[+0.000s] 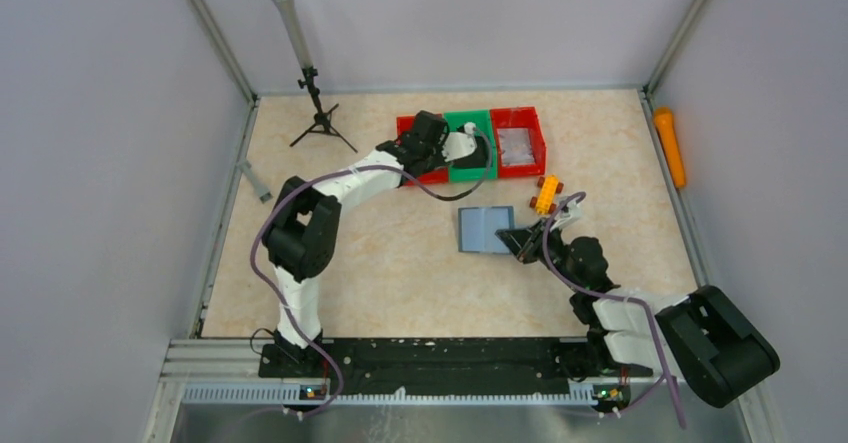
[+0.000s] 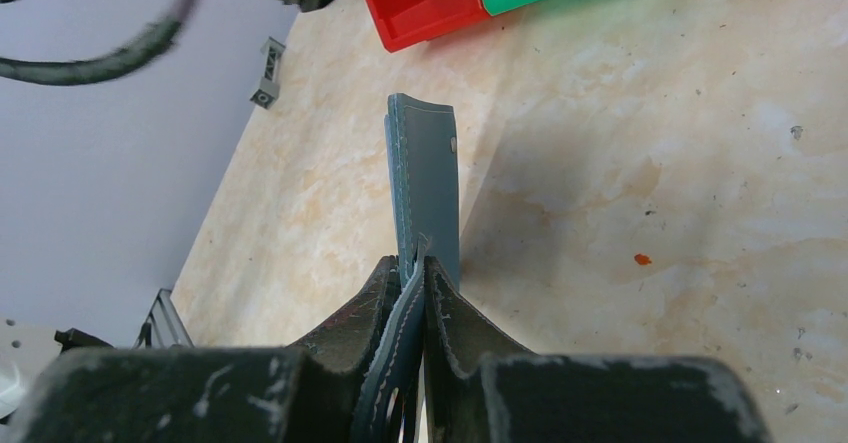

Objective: Take the credit cards out of the card holder
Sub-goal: Place the credit card in the storage box, then place the card holder at the center of the board.

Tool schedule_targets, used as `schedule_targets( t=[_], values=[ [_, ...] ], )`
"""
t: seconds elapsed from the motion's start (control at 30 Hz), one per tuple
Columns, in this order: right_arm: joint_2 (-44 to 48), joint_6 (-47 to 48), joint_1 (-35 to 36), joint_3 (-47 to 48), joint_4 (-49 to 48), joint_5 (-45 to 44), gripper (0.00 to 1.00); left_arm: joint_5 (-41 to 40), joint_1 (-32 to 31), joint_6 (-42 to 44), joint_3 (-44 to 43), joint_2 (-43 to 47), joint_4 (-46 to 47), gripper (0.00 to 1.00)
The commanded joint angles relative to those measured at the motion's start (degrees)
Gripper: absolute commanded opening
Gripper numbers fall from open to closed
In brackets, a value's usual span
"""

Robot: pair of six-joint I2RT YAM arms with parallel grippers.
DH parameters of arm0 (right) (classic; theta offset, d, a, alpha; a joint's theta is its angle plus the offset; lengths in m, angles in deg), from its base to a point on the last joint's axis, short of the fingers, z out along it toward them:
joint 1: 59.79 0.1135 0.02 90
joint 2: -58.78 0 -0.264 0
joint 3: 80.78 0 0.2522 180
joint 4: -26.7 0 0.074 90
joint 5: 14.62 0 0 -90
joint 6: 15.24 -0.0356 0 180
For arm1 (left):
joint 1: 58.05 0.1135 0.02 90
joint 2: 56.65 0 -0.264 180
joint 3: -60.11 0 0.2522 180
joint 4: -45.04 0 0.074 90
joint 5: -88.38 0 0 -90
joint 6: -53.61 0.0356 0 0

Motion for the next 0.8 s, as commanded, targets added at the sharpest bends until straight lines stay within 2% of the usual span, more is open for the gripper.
schedule_targets(
  t=[0.0, 0.1, 0.2, 0.27, 0.33, 0.47, 0.53, 0.57, 0.67, 0.77],
  values=[
    [-0.20, 0.45, -0.64, 0.31, -4.91, 1.41, 0.00, 3.62, -1.02, -9.30, 4.01, 12.72, -0.24, 0.57],
    [-0.30, 0.66, -0.64, 0.26, -7.28, 3.67, 0.00, 5.90, -1.90, -17.75, 6.90, 17.67, -0.18, 0.65],
    [-0.37, 0.79, -0.64, 0.14, -9.80, 5.98, 0.00, 7.12, -2.08, -29.22, 9.20, 22.00, -0.04, 0.86],
    [-0.47, 0.49, -0.63, -0.03, -11.50, 7.48, 0.00, 9.36, -2.03, -34.85, 12.20, 25.42, 0.26, 0.92],
    [-0.74, -0.35, -0.64, -0.20, -13.48, 9.01, 0.00, 11.29, -1.95, -41.02, 17.78, 30.17, 5.22, 0.98],
    [-0.52, -3.85, -0.64, 0.31, -14.54, 10.55, 0.00, 14.44, -1.49, -56.14, 32.14, 40.25, 20.11, 0.99],
    [-0.13, -5.74, -0.64, 1.09, -13.17, 10.95, 0.00, 13.96, -1.19, -65.79, 37.34, 43.60, 23.82, 0.99],
    [0.17, -6.71, -0.64, 1.48, -12.16, 11.13, 0.00, 14.96, -1.01, -67.95, 40.24, 44.64, 25.70, 0.99],
    [1.06, -10.25, -0.64, 2.38, -8.77, 10.88, 0.00, 25.69, 0.68, -72.71, 45.51, 45.40, 32.47, 0.99],
    [1.51, -13.31, -0.63, 2.29, -8.40, 10.60, 0.00, 40.19, 3.58, -79.02, 49.92, 42.67, 41.75, 0.99]
  ],
)
